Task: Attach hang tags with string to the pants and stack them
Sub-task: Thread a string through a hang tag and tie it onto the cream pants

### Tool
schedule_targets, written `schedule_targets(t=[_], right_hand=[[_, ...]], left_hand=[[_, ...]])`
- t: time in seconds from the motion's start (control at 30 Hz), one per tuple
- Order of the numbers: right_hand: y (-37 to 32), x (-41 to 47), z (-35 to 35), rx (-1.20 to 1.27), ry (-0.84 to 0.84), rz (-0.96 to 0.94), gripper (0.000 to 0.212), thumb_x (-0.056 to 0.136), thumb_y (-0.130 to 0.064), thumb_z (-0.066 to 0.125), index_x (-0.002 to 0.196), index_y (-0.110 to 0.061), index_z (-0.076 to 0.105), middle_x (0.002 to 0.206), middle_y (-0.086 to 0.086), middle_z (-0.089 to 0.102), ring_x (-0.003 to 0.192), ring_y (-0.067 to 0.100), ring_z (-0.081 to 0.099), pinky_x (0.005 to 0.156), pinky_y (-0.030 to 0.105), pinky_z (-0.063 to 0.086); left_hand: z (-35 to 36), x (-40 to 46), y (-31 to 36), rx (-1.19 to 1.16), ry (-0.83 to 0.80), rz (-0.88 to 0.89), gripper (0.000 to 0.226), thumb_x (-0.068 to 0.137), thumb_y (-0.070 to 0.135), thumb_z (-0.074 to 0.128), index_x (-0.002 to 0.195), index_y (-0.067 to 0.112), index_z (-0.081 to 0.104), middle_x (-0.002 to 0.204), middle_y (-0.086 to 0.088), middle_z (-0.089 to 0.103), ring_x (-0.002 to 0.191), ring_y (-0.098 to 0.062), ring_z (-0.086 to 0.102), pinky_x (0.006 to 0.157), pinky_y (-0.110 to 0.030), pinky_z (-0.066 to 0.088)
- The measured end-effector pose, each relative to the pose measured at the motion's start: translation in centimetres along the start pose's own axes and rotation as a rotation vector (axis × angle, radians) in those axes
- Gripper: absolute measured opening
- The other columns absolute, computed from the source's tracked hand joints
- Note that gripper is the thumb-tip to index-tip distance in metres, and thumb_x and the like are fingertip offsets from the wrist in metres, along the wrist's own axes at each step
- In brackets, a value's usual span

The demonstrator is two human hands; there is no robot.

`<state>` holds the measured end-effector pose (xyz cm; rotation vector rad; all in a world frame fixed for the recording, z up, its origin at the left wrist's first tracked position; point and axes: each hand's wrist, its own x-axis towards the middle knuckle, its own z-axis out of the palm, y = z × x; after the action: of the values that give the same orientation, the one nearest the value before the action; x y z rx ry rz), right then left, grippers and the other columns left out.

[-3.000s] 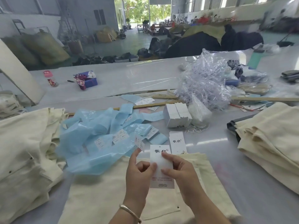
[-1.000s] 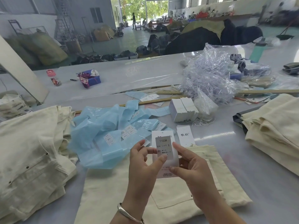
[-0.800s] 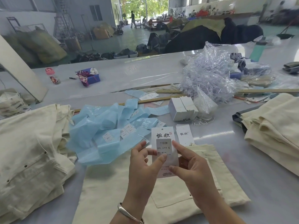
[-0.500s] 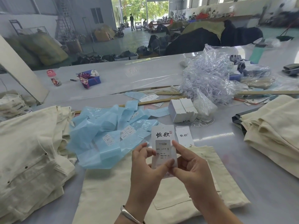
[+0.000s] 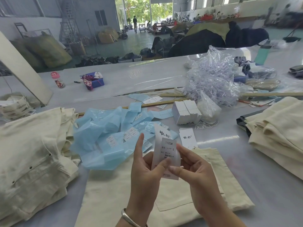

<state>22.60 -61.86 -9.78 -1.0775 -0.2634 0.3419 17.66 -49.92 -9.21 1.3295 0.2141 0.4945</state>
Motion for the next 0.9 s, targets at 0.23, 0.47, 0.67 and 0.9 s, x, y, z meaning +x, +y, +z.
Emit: schedule_targets(t=[0.23, 0.47, 0.67, 0.9], right_hand=[[-1.1, 1.5, 0.3, 0.102, 0.084, 0.078, 0.059, 0.051, -0.006, 0.082, 0.108, -0.014, 0.071, 0.091, 0.022, 0.072, 0.078, 0.025, 0.07, 0.063, 0.028, 0.055], [-2.0, 2.7, 0.1, 0.021, 0.218, 0.045, 0.037, 0.062, -0.008, 0.077, 0.099, -0.014, 0.072, 0.078, 0.016, 0.073, 0.063, 0.02, 0.068, 0.053, 0.029, 0.054], [-1.3, 3.9, -0.7, -0.017, 0.306, 0.087, 0.011, 0.081, -0.004, 0.07, 0.082, -0.013, 0.075, 0.07, 0.008, 0.071, 0.059, 0.018, 0.063, 0.056, 0.03, 0.056], [-0.7, 4.7, -1.5, -0.243, 0.344, -0.029, 0.011, 0.086, -0.007, 0.068, 0.085, -0.015, 0.075, 0.077, 0.009, 0.074, 0.07, 0.024, 0.066, 0.072, 0.047, 0.056]], left_hand=[[0.3, -0.2, -0.1, 0.011, -0.057, -0.042, 0.067, 0.079, -0.003, 0.073, 0.13, 0.032, 0.047, 0.091, -0.018, 0.074, 0.082, -0.023, 0.071, 0.071, -0.029, 0.057], [0.3, 0.4, -1.2, -0.035, -0.119, -0.072, 0.025, 0.082, -0.008, 0.065, 0.104, 0.003, 0.064, 0.091, -0.021, 0.074, 0.082, -0.024, 0.072, 0.071, -0.026, 0.056], [0.4, 1.1, -2.8, -0.013, -0.148, -0.069, 0.018, 0.085, -0.007, 0.064, 0.098, 0.006, 0.068, 0.095, -0.018, 0.074, 0.086, -0.02, 0.071, 0.077, -0.027, 0.055], [1.6, 3.9, -3.0, 0.077, -0.144, -0.157, 0.035, 0.071, 0.015, 0.078, 0.103, 0.005, 0.069, 0.099, -0.02, 0.072, 0.091, -0.027, 0.066, 0.083, -0.039, 0.057]])
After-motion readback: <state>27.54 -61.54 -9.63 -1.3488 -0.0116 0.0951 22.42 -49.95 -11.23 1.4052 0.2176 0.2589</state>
